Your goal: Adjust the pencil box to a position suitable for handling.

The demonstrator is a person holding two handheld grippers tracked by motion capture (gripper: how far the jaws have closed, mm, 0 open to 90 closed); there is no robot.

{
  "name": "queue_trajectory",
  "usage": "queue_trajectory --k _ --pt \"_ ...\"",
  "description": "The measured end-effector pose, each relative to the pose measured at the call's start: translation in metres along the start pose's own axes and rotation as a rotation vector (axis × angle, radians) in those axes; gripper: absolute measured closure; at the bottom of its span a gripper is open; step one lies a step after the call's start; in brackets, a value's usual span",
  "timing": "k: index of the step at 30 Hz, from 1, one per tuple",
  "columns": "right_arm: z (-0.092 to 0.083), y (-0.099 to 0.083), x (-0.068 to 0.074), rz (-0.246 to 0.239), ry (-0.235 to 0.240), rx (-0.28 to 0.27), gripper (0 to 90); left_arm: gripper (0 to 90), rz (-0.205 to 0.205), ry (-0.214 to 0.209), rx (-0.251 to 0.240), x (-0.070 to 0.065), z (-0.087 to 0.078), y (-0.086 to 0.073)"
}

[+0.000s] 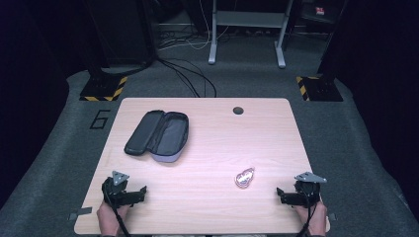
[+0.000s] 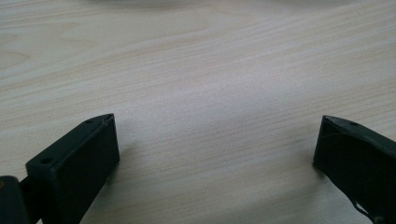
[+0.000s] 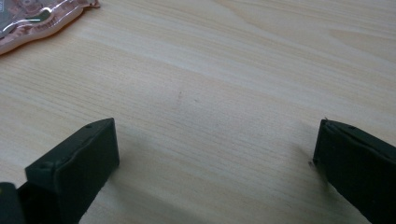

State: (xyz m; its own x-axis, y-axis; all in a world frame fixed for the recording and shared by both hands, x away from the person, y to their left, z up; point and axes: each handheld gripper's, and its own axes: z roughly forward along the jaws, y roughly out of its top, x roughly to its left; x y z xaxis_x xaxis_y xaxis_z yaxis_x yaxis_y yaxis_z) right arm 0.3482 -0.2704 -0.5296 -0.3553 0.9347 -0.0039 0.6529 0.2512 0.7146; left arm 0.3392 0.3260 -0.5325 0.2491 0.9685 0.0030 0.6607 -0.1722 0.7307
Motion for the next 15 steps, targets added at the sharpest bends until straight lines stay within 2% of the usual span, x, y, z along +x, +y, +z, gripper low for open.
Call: queue_trajectory --k 5,9,10,13,15 --pt "0.0008 0.0008 0.0002 0.006 -0.004 -0.003 0.0 0.2 0.004 -0.002 0.01 0.0004 -0.0004 0.0005" --pt "0.0023 0.0019 -0.0003 0.004 0.003 -0.01 0.0 0.2 -0.011 -0.004 0.019 -0.0005 -0.0008 0.001" --pt "0.0027 0.0026 -0.0011 -0.005 0.005 -0.003 0.0 0.2 -0.022 0.015 0.004 -0.0013 0.0008 0.0012" --pt "0.0031 0.0033 -0.0012 -0.003 0.004 -0.001 0.0 0.2 -0.029 0.023 0.02 -0.002 0.0002 0.0019" --pt "0.0033 0.0032 -0.001 -0.003 0.002 -0.004 0.0 0.2 -0.039 0.027 0.013 -0.0029 0.0009 0.0017"
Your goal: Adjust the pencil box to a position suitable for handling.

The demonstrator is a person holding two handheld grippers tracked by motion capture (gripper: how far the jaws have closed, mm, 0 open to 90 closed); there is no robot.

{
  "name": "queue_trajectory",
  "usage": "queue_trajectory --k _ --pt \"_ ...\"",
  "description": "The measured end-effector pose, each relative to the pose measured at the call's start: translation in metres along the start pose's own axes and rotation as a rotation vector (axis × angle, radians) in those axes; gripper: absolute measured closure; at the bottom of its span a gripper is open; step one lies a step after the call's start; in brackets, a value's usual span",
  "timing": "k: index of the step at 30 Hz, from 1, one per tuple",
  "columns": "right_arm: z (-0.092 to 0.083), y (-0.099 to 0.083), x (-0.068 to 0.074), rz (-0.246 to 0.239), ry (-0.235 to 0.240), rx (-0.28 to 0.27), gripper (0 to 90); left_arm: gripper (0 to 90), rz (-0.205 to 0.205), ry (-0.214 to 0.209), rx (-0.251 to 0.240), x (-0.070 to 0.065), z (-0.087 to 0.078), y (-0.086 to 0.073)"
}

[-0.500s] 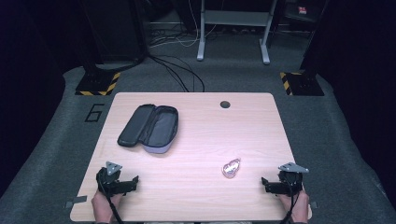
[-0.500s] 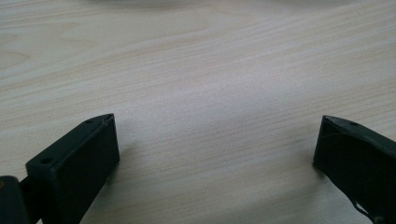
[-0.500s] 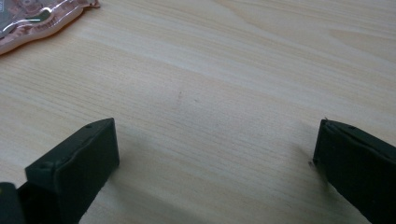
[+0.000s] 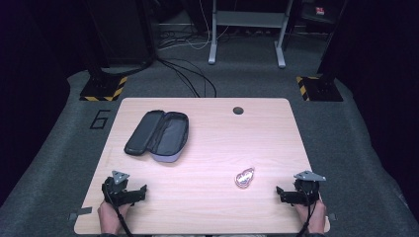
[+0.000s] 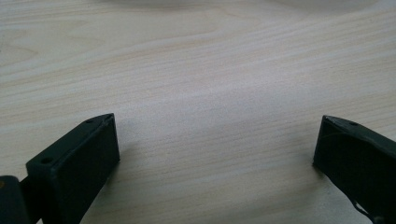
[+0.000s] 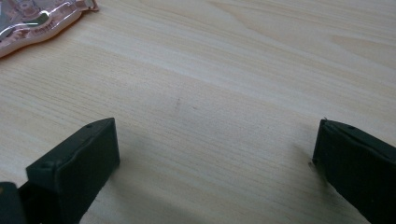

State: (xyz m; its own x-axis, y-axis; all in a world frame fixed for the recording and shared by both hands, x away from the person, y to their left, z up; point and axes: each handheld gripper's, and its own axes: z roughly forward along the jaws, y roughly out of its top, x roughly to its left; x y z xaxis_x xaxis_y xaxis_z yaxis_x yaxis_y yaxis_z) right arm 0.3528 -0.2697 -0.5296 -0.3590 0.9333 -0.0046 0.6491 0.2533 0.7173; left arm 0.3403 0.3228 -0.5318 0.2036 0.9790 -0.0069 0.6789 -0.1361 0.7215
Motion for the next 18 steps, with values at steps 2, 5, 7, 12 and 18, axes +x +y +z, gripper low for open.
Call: queue_trajectory --k 2,5,7,12,18 --pt "0.0 -0.0001 0.0 0.002 -0.003 -0.001 0.0 0.2 0.0 0.009 0.001 0.0002 0.0 0.0003" --pt "-0.0001 0.0 0.0 0.005 -0.002 0.0 0.1 0.3 -0.014 0.024 -0.002 -0.0007 0.0001 0.0002" --pt "-0.0001 0.0 -0.0001 0.006 -0.002 0.0 0.1 0.6 -0.022 0.026 0.001 -0.0009 -0.0003 0.0003" --pt "-0.0001 0.0 -0.0001 0.005 -0.002 0.0 0.2 2.3 -0.059 0.038 -0.005 -0.0009 -0.0005 0.0022" --pt "-0.0001 0.0 0.0 0.005 -0.002 -0.001 0.4 5.1 -0.067 0.031 -0.015 -0.0018 0.0011 0.0076"
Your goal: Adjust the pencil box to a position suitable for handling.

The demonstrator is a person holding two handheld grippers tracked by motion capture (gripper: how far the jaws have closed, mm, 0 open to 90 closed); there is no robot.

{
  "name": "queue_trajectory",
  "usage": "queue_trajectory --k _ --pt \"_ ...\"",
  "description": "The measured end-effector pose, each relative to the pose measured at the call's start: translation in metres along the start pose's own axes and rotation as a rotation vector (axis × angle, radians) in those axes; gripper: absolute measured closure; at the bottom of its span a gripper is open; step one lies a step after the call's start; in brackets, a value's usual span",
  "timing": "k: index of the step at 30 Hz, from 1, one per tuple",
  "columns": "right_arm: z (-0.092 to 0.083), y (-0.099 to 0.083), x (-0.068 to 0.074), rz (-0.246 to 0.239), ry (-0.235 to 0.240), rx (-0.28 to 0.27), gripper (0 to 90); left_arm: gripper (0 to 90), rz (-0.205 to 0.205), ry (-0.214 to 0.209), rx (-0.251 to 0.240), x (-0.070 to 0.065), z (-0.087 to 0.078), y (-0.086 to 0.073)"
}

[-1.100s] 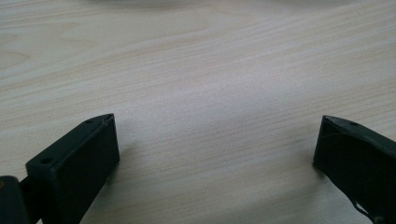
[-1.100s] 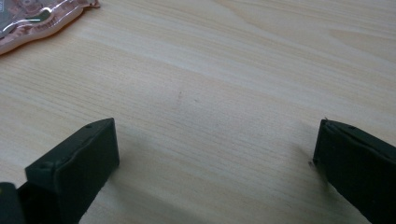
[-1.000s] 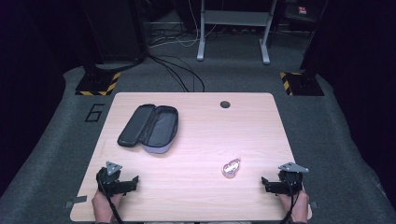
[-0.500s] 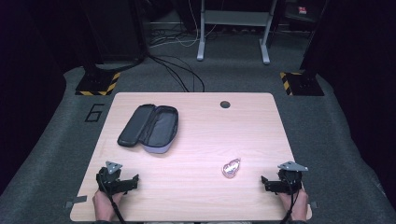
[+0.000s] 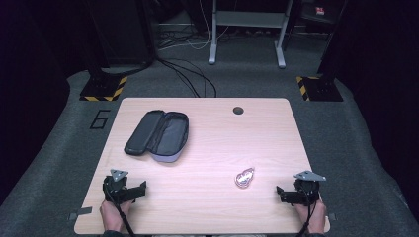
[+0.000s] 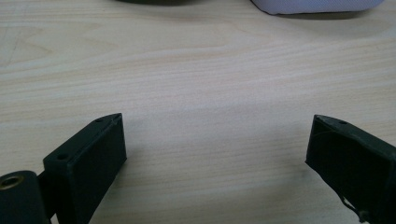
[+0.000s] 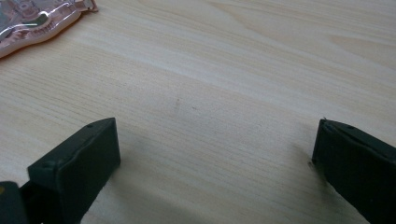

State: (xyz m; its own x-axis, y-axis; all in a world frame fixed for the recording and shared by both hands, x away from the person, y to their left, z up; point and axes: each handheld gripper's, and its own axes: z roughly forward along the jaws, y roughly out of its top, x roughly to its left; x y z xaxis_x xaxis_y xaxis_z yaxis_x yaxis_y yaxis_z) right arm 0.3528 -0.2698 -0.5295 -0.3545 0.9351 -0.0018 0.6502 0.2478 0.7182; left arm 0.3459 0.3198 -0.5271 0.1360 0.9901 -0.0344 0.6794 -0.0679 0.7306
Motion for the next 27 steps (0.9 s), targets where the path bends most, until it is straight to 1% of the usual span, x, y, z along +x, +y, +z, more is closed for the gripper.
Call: queue_trajectory --k 1,3,4,5,6,7,8,9,10,11,13,14,15,16,19,20,21,23,24,25,27 --pt "0.0 0.0 0.0 -0.003 0.0 -0.001 0.4 5.1 0.002 -0.008 0.012 -0.001 0.001 0.001" --pt "-0.001 0.0 -0.001 -0.006 -0.003 -0.007 3.2 5.1 0.014 -0.007 0.013 -0.003 0.003 0.002" --pt "-0.001 0.0 0.0 -0.004 -0.005 -0.013 3.5 5.1 0.012 -0.012 0.022 -0.005 0.004 0.003" --pt "-0.002 0.0 0.001 0.0 -0.013 -0.011 3.4 5.0 0.021 -0.007 0.012 -0.005 0.005 0.003" --pt "-0.001 0.001 0.003 -0.005 -0.023 -0.013 2.0 5.0 0.024 -0.007 0.016 -0.006 0.005 0.003" --pt "-0.002 0.001 0.004 -0.007 -0.021 -0.003 0.8 4.8 0.031 -0.003 0.015 -0.007 0.006 0.003" --pt "-0.003 0.002 0.005 0.005 -0.007 -0.01 0.7 4.6 0.031 -0.003 0.015 -0.007 0.006 0.003" --pt "-0.003 0.004 0.008 0.025 0.002 -0.029 0.6 4.5 0.033 -0.002 0.016 -0.008 0.007 0.003" --pt "-0.005 0.007 0.012 0.034 0.003 -0.026 0.7 4.4 0.033 -0.002 0.016 -0.008 0.007 0.003" --pt "-0.006 0.01 0.016 0.037 0.007 -0.029 0.7 4.0 0.043 0.004 0.017 -0.009 0.007 0.003" --pt "-0.007 0.017 0.025 0.05 0.025 -0.054 1.0 2.5 0.044 0.005 0.012 -0.01 0.008 0.003" --pt "-0.007 0.017 0.025 0.05 0.025 -0.054 1.0 2.1 0.044 0.005 0.012 -0.01 0.008 0.003" --pt "-0.006 0.025 0.036 0.034 0.032 -0.05 1.3 1.7 0.046 0.006 0.01 -0.01 0.009 0.002" --pt "-0.005 0.029 0.042 0.035 0.035 -0.05 1.3 1.6 0.046 0.009 0.003 -0.011 0.009 0.002" --pt "-0.001 0.038 0.057 0.033 0.059 -0.041 1.6 1.4 0.047 0.008 0.002 -0.011 0.009 0.002" --pt "-0.001 0.038 0.057 0.033 0.059 -0.041 1.6 1.3 0.047 0.008 0.002 -0.011 0.009 0.002" --pt "0.003 0.045 0.066 0.038 0.077 -0.04 1.6 1.2 0.046 0.007 0.002 -0.011 0.009 0.002" --pt "0.006 0.049 0.072 0.027 0.078 -0.038 2.0 1.1 0.046 0.007 0.002 -0.011 0.009 0.002" --pt "0.006 0.049 0.072 0.027 0.078 -0.038 2.0 1.0 0.046 0.007 0.002 -0.011 0.009 0.002" --pt "0.01 0.054 0.08 0.021 0.078 -0.032 2.6 0.7 0.046 0.003 0.004 -0.011 0.009 0.002" --pt "0.015 0.058 0.086 0.011 0.093 -0.018 2.8 0.5 0.046 0.003 0.004 -0.011 0.009 0.002"
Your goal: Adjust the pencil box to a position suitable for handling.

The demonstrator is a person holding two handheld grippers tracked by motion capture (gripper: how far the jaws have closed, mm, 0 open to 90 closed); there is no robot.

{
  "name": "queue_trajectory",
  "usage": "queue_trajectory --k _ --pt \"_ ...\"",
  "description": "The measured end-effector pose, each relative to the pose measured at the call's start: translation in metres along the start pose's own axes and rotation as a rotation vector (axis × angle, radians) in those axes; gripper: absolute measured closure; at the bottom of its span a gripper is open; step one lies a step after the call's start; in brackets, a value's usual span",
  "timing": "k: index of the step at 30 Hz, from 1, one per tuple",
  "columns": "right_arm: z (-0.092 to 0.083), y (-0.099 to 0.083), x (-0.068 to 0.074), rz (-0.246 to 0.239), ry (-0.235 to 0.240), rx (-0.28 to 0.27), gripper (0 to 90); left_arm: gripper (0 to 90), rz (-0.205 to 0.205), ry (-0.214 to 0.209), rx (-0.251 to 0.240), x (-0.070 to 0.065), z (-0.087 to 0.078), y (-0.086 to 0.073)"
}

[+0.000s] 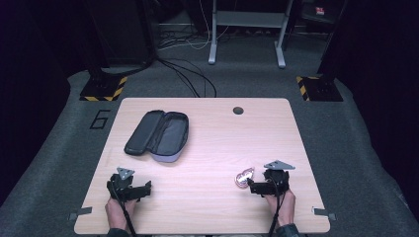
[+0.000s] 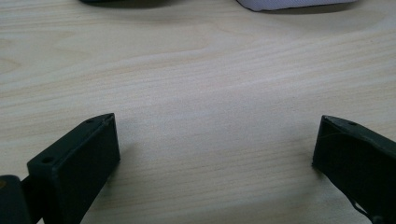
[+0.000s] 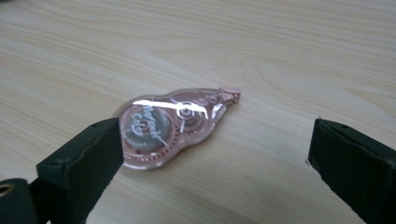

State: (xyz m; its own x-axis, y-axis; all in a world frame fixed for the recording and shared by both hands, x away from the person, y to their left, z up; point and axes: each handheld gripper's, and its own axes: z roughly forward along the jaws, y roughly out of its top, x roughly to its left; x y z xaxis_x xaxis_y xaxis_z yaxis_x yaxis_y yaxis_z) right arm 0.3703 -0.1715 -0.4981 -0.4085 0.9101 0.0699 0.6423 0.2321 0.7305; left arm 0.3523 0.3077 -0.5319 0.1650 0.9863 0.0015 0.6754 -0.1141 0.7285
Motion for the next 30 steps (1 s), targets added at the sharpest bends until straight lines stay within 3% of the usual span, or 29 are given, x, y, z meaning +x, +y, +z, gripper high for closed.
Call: queue_trajectory --k 8,18,30 --pt "0.018 0.013 0.015 0.039 -0.014 0.015 3.2 0.6 0.0 -0.003 0.007 0.0 0.0 0.0" --pt "0.042 0.022 0.026 0.031 -0.085 0.049 3.9 0.6 0.002 -0.003 0.007 0.0 0.0 0.0" --pt "0.036 0.018 0.026 0.022 -0.076 0.055 6.3 0.6 0.002 -0.004 0.008 0.0 -0.001 0.0"
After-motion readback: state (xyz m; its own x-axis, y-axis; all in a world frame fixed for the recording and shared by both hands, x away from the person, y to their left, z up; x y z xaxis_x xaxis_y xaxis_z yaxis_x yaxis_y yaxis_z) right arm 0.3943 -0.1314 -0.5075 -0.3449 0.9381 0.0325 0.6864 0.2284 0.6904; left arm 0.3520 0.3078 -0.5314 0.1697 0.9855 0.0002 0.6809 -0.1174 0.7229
